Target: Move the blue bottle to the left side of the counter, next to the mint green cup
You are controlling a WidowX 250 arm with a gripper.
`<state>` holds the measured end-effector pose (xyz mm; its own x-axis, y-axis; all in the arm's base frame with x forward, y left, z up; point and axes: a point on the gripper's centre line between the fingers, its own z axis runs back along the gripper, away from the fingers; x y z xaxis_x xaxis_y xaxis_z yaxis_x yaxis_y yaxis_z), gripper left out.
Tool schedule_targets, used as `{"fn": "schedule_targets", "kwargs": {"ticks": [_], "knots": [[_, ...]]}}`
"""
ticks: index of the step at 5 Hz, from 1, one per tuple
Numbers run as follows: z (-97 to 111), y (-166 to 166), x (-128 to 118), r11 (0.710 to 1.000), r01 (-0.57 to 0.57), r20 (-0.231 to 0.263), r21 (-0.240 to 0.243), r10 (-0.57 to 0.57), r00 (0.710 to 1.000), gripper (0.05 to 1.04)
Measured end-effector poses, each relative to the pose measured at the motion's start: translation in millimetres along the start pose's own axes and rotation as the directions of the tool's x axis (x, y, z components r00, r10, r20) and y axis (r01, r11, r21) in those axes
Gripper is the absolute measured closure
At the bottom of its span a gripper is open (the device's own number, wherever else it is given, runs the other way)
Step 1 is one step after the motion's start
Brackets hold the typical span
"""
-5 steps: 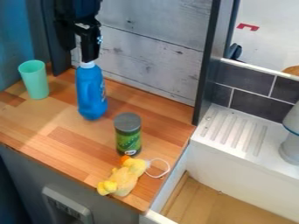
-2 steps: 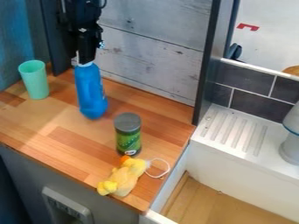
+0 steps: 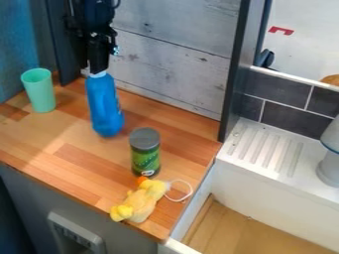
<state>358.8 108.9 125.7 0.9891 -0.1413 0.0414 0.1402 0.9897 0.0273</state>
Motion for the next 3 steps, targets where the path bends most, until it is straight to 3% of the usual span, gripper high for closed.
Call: {"fn": "schedule_targets", "kwargs": {"ticks": [1, 2, 3], "knots": [[35.5, 10.7, -13.3, 1.000, -0.024, 0.080, -0.016, 0.025, 0.996, 0.660], [62.5, 23.8, -38.5, 0.998, -0.018, 0.129, -0.068, 0.027, 0.991, 0.660], [57.9, 42.1, -82.5, 0.998, -0.060, 0.006, 0.004, 0.060, 0.998, 0.660]]}}
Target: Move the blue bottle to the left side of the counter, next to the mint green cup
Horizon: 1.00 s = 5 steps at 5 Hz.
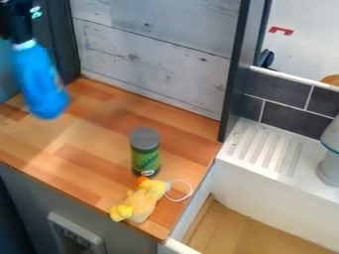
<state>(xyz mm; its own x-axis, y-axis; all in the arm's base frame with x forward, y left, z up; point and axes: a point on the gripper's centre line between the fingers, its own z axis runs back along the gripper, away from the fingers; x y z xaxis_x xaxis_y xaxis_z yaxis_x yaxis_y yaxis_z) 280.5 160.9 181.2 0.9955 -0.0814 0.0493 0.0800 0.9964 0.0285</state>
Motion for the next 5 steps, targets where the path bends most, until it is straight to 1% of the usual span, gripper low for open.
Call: {"fn": "schedule_targets", "kwargs": {"ticks": [1, 2, 3, 4, 5], "knots": [[-14.9, 7.5, -33.7, 0.996, 0.013, -0.117, 0.088, -0.002, 0.993, 0.660], [-31.4, 19.8, -48.9, 0.986, 0.004, -0.132, 0.164, 0.018, 0.991, 0.660], [-46.4, 24.2, -35.3, 0.990, -0.011, -0.103, 0.141, 0.026, 0.994, 0.660], [-53.7, 37.7, -17.7, 0.998, -0.028, -0.059, 0.056, 0.032, 0.998, 0.660], [-56.1, 47.5, -8.0, 0.999, -0.052, -0.051, 0.012, 0.053, 0.997, 0.660]]}}
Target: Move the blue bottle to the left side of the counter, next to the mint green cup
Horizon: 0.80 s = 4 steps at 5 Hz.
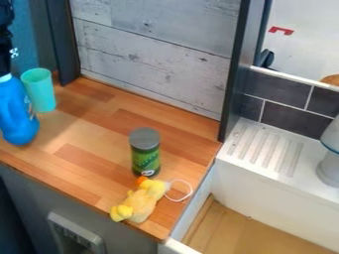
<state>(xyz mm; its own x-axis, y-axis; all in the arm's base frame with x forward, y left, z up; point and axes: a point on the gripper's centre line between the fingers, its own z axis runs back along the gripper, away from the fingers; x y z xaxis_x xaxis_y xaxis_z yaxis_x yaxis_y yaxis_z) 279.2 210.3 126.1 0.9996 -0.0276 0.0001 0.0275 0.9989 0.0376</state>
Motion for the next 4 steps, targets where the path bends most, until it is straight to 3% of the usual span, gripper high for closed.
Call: {"fn": "schedule_targets", "kwargs": {"ticks": [3, 4], "knots": [[-9.7, 19.0, 2.6, 0.997, -0.046, -0.071, 0.065, 0.051, 0.996, 0.660], [-10.7, 20.3, 1.7, 0.997, -0.053, -0.084, 0.064, 0.058, 0.995, 0.612]]}}
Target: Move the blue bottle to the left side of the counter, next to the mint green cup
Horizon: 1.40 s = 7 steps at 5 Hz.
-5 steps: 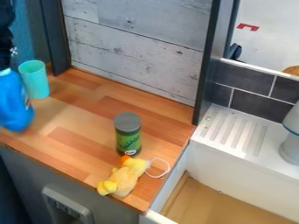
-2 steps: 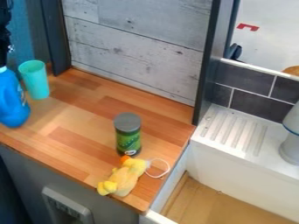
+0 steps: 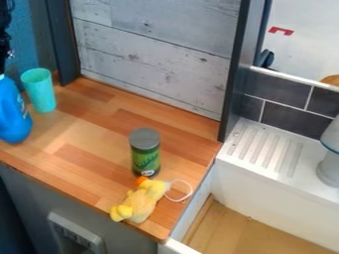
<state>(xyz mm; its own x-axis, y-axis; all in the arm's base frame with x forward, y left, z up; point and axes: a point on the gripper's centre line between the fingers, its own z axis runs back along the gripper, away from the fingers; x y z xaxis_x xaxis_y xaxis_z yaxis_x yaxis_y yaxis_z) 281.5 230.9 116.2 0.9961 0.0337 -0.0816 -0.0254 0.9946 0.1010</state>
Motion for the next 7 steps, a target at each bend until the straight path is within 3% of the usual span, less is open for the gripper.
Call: {"fn": "schedule_targets", "kwargs": {"ticks": [1, 2, 4, 5, 6, 7], "knots": [[-10.9, -5.5, -0.7, 0.999, 0.009, -0.033, -0.048, -0.010, 0.999, 0.267], [-9.0, -7.9, -3.0, 0.996, 0.010, -0.022, -0.087, -0.012, 1.000, 0.076], [54.8, -26.3, -2.9, 0.998, 0.054, 0.170, -0.031, -0.047, 0.984, 0.081], [72.3, -77.7, 4.7, 0.985, 0.171, 0.221, -0.012, -0.164, 0.961, 0.081], [69.2, -125.4, 10.1, 0.989, 0.144, 0.181, -0.020, -0.138, 0.974, 0.081], [60.2, -177.4, 9.5, 0.980, 0.190, 0.145, -0.062, -0.180, 0.973, 0.081]]}}
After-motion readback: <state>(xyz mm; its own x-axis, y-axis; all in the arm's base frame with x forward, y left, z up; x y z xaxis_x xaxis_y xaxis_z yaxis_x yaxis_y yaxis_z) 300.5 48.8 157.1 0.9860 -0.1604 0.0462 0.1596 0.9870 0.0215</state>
